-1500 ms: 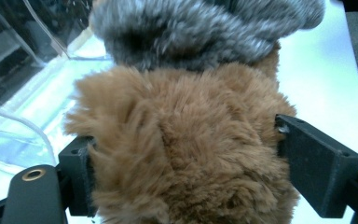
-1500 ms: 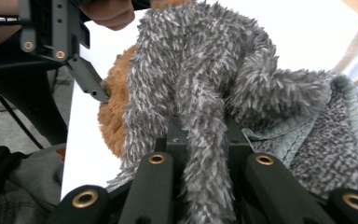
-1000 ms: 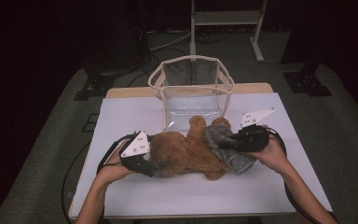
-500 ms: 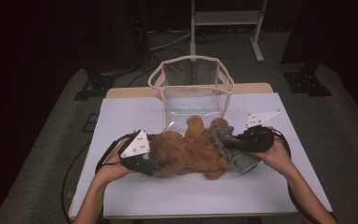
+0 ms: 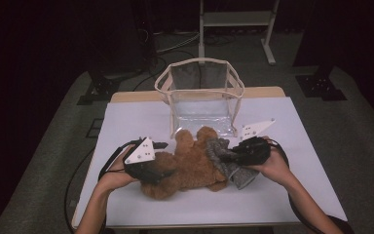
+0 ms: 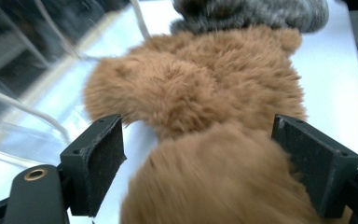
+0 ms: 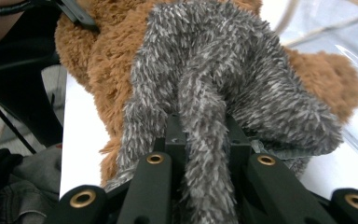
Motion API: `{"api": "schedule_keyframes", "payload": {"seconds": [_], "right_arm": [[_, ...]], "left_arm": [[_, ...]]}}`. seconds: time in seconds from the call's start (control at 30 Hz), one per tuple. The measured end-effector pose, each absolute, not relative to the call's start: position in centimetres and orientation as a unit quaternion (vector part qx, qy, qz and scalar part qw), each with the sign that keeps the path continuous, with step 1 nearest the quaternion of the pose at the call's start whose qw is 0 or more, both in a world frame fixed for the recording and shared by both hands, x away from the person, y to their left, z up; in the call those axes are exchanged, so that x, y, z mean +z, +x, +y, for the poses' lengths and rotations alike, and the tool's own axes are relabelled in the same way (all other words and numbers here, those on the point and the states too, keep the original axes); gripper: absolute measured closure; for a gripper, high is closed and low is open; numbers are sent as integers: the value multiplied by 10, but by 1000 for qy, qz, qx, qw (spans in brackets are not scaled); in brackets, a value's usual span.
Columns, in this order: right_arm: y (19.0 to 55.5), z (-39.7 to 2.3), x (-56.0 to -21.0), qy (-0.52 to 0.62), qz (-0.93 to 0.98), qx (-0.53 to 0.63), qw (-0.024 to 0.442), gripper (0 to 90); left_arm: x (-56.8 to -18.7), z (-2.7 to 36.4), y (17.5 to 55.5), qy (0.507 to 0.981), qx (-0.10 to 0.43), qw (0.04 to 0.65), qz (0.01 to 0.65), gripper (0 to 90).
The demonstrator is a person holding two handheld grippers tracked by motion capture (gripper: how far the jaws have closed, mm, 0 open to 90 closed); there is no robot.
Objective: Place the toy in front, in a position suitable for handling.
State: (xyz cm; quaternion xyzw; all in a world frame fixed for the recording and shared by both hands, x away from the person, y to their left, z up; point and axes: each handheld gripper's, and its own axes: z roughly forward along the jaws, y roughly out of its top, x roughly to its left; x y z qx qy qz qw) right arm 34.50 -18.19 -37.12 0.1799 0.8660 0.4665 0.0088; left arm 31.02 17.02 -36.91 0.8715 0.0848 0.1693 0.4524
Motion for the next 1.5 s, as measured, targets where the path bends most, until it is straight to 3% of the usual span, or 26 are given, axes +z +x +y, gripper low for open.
{"api": "schedule_keyframes", "payload": {"seconds": [0.2, 0.37, 0.67, 1.2, 1.5], "right_arm": [[355, -184, -368, 194, 864, 464, 23, 761], [369, -186, -379, 221, 860, 459, 17, 760], [381, -168, -385, 217, 863, 456, 8, 757], [347, -135, -375, 151, 872, 465, -30, 770], [357, -155, -381, 182, 862, 472, -25, 763]], "left_arm": [[-372, 182, 309, 874, 175, 443, 97, 227], [-380, 178, 303, 896, 147, 413, 68, 206], [-387, 177, 305, 899, 171, 395, 80, 179], [-386, 202, 318, 900, 189, 377, 108, 175], [-374, 167, 306, 903, 179, 387, 59, 128]]}}
